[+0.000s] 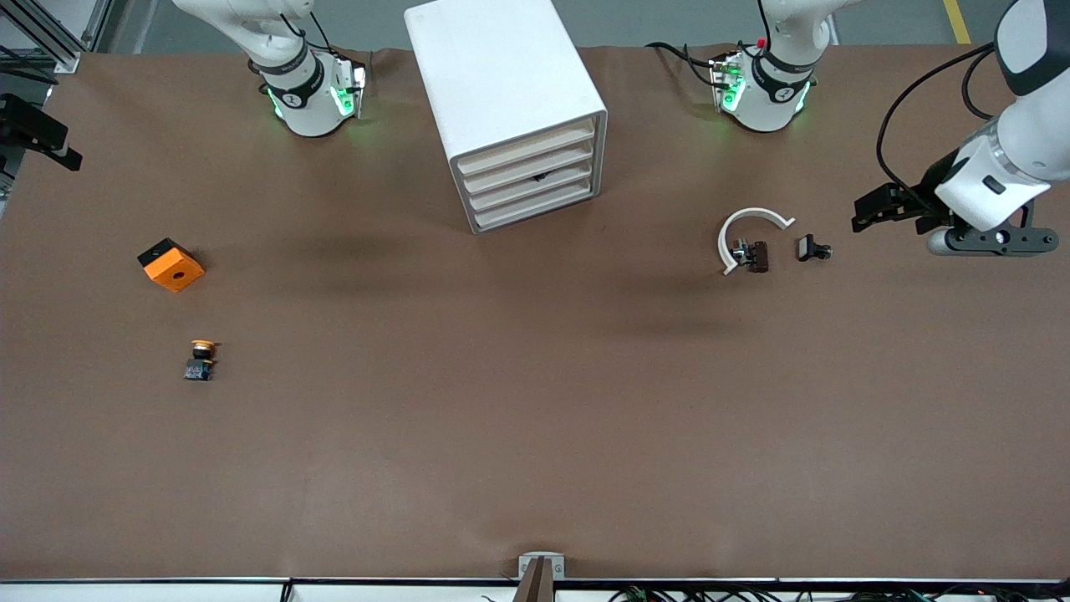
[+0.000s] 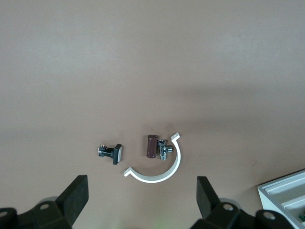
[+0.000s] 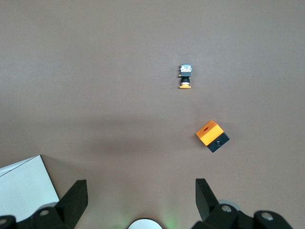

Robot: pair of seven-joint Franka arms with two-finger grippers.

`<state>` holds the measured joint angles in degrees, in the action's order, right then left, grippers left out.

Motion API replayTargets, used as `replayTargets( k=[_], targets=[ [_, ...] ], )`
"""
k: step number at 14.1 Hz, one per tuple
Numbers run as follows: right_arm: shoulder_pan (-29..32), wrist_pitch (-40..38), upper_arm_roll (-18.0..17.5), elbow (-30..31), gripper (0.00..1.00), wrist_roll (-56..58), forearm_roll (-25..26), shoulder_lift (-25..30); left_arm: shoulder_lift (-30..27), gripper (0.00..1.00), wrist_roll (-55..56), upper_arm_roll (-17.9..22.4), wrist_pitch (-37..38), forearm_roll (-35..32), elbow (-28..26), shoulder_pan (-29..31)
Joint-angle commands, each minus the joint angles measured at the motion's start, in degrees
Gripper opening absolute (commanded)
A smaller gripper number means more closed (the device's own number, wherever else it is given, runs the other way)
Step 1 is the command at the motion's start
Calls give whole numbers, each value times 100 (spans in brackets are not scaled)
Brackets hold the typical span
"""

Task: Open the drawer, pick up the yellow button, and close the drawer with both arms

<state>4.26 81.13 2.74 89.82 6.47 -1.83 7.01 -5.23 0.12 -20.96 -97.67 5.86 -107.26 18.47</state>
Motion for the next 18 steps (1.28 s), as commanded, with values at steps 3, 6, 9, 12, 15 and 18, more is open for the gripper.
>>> replayTargets(
  k=[3, 6, 9, 12, 15, 18],
  targets=[
    [-4, -9, 34, 124, 100, 12, -81, 134, -136, 100, -30, 1347, -60, 20, -102, -1326],
    [31, 0, 34, 124, 100, 48, -81, 134, -127, 100, -21, 1411, -60, 20, -103, -1425],
    [31, 0, 34, 124, 100, 56, -72, 134, -110, 100, 5, 1664, -42, -129, -111, -1705],
    [31, 0, 34, 124, 100, 56, -72, 134, -118, 100, 14, 1701, -33, -129, -103, -1733],
    [22, 0, 34, 124, 100, 56, -72, 134, -136, 100, 66, 1753, -16, -147, -94, -1855],
    [22, 0, 34, 124, 100, 56, -72, 134, -162, 100, 199, 1772, -7, -243, -33, -1812]
  ],
)
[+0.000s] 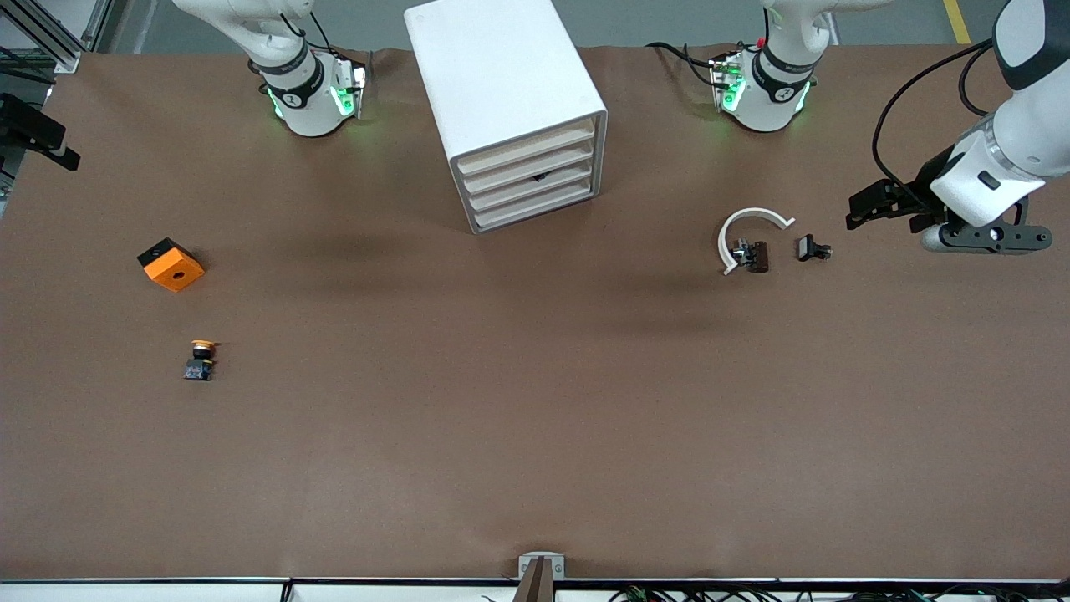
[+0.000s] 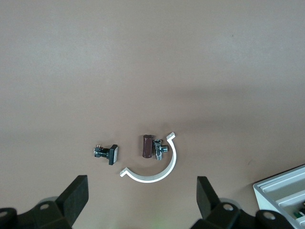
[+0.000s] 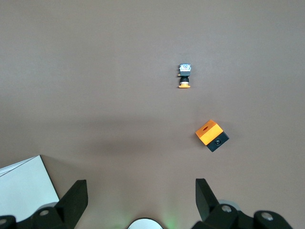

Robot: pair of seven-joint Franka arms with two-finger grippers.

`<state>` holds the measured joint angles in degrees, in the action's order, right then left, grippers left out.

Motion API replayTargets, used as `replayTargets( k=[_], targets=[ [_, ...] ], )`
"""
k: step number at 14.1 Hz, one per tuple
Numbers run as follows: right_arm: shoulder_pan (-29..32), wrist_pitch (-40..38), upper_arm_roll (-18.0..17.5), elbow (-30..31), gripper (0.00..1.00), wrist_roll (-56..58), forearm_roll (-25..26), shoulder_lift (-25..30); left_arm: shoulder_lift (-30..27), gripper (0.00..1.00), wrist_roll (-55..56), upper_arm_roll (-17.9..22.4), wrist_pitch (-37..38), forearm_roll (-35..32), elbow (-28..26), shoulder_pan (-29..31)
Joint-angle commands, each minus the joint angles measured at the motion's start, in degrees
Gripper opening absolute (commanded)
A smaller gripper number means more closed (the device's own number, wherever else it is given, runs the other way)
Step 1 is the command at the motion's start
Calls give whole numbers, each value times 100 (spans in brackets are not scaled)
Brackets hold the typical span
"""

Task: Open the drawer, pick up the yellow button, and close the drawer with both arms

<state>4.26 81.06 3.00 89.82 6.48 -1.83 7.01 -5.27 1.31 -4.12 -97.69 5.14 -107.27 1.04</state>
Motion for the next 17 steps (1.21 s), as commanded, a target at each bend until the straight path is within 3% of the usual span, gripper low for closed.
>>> replayTargets(
  k=[1, 5, 17],
  targets=[
    [22, 6, 7, 124, 100, 55, -71, 134, -193, 100, 89, 61, 13, -241, 12, -51],
    [22, 6, 7, 124, 100, 63, -71, 134, -229, 100, 98, 114, 697, -339, 670, -42],
    [13, 15, -2, 124, 100, 63, -45, 134, -185, 100, 282, 105, 1129, -348, 1120, -51]
  ],
)
